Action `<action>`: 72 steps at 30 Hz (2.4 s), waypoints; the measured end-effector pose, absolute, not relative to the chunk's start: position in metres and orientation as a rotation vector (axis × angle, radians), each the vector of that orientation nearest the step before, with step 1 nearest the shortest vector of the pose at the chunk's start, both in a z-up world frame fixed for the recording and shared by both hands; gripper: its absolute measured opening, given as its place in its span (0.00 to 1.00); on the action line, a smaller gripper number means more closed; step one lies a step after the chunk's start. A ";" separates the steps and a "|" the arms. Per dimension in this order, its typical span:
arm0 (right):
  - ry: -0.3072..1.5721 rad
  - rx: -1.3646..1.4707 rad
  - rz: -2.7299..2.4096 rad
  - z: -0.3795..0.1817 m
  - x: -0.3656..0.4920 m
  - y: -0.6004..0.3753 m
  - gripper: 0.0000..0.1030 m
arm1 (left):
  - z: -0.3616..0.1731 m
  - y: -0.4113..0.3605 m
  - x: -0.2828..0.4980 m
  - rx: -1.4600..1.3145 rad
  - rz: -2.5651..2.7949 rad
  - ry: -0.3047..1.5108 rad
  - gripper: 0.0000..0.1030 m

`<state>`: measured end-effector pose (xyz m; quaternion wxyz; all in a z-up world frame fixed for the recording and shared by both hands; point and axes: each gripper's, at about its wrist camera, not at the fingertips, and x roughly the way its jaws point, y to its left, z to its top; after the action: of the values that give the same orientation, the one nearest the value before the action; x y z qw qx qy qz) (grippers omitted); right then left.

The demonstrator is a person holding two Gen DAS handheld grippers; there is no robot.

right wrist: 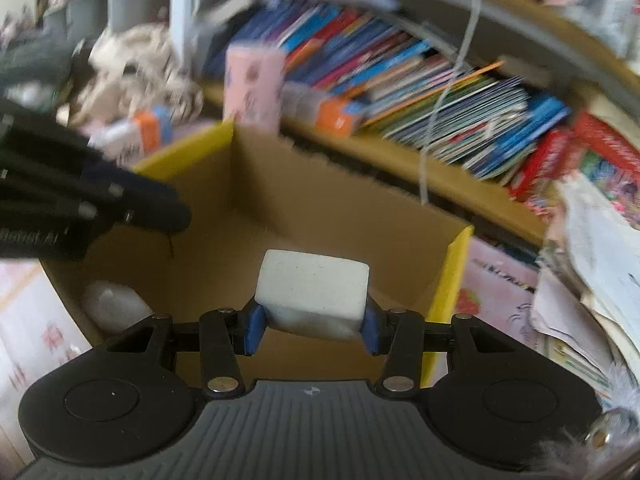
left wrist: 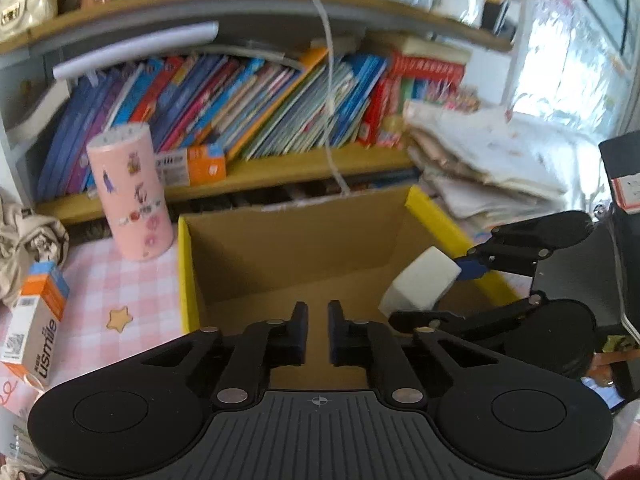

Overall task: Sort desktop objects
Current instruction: 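Lower the white block into the yellow box and open the right tool, then lift the open right tool up out of the yellow box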

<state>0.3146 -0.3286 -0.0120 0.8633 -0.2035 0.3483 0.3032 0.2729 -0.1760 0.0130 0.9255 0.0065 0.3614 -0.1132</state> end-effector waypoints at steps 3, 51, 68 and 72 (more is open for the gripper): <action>0.766 -0.480 0.691 -0.022 0.320 -0.320 0.43 | 0.005 -0.176 0.279 0.021 -0.215 0.771 0.07; 0.827 -0.432 0.771 -0.010 0.316 -0.324 0.70 | 0.003 -0.181 0.240 0.011 -0.135 0.773 0.59; 0.719 -0.236 0.714 0.018 0.273 -0.345 0.72 | 0.034 -0.168 0.193 -0.026 -0.030 0.647 0.83; 0.710 -0.227 0.689 0.016 0.262 -0.346 0.72 | 0.035 -0.166 0.183 -0.031 -0.021 0.636 0.85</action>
<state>0.2617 -0.3458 0.0161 0.8740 -0.1089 0.3398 0.3299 0.1827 -0.1657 0.0347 0.9498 -0.0153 0.3124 -0.0103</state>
